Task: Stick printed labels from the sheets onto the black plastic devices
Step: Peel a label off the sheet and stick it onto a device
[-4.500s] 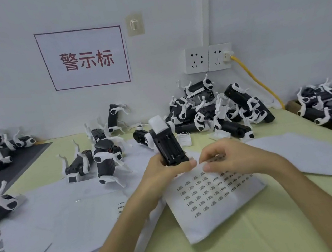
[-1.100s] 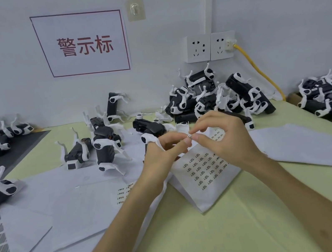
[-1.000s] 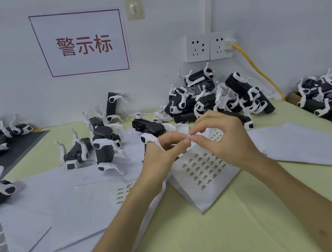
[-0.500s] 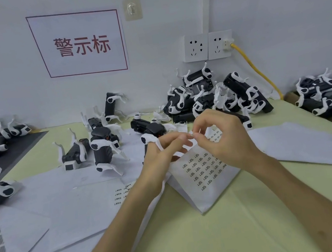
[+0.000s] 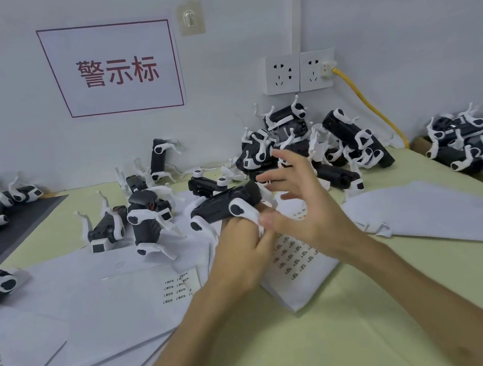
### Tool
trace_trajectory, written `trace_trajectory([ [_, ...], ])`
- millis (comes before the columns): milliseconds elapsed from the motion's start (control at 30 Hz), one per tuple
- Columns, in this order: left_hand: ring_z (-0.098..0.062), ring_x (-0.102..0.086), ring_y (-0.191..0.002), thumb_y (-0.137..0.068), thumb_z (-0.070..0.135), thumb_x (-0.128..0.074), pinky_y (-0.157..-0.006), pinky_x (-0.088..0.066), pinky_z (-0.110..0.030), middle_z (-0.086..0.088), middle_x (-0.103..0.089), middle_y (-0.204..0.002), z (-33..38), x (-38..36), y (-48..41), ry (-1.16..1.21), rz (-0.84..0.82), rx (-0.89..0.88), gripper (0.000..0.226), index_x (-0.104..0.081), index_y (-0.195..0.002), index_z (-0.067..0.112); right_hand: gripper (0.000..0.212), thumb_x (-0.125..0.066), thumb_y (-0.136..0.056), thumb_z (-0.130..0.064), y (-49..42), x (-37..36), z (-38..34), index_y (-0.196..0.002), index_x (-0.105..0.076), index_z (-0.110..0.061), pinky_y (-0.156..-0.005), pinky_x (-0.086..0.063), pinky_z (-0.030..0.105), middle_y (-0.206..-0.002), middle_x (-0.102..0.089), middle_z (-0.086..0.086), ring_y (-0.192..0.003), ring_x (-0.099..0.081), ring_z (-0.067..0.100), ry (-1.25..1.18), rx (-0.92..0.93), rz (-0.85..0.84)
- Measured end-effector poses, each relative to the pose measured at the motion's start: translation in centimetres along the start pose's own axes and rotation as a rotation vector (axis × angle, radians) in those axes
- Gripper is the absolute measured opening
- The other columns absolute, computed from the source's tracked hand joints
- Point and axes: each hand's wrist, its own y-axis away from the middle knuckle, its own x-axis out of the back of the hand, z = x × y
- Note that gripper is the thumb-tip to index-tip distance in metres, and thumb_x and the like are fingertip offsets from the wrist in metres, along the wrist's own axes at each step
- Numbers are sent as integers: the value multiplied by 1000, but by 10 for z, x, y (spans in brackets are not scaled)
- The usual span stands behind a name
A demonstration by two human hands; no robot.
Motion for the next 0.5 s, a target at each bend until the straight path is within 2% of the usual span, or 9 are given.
trace_trajectory([
  [100,-21,-57,-72,-85,18,-43,-65,-45,-34,4,-61,-71,1,3,2,-188,-27,-75,19,-59,-75,13,95,-81,-72,-43,2,-9,2,-151,-27,-40,-104,-47,33,-134,-55,-20,-123,-58,10,52,18,2],
  [167,-23,-60,-79,-84,19,-45,-72,-46,-34,4,-67,-76,2,4,2,-300,-40,-59,19,-63,-78,16,93,-83,-74,-37,2,-13,2,-150,-29,-39,-103,-49,36,-133,-56,-21,-120,-60,11,44,32,44],
  [233,-28,-62,-90,-86,20,-50,-84,-45,-37,-1,-71,-88,3,4,0,-400,-23,-44,18,-68,-90,19,88,-82,-76,-32,2,-14,1,-148,-31,-40,-102,-51,36,-132,-59,-18,-118,-63,13,-6,46,79],
  [333,-30,-61,-94,-85,29,-48,-89,-42,-39,-5,-70,-92,7,5,0,-392,24,-74,25,-69,-95,20,84,-84,-76,-28,0,-15,1,-144,-35,-39,-100,-53,36,-131,-62,-11,-119,-64,16,-107,48,135],
  [400,-31,-59,-106,-89,34,-49,-91,-45,-41,-9,-68,-109,7,4,-1,-312,-35,-84,33,-69,-110,18,83,-84,-76,-28,-2,-13,1,-143,-38,-38,-96,-54,35,-130,-63,-8,-119,-64,18,-176,37,184],
  [467,-26,-51,-124,-94,37,-51,-101,-43,-41,-7,-58,-132,3,3,-3,-272,-64,-90,42,-65,-129,19,79,-84,-78,-23,-5,-7,2,-143,-39,-33,-90,-56,29,-127,-65,-3,-118,-65,17,-258,21,253],
  [500,-22,-49,-128,-96,38,-51,-105,-40,-40,-4,-55,-136,2,3,-4,-244,-45,-99,41,-64,-131,19,77,-83,-79,-23,-8,-2,2,-142,-40,-30,-89,-55,25,-125,-66,-1,-117,-66,16,-299,10,297],
])
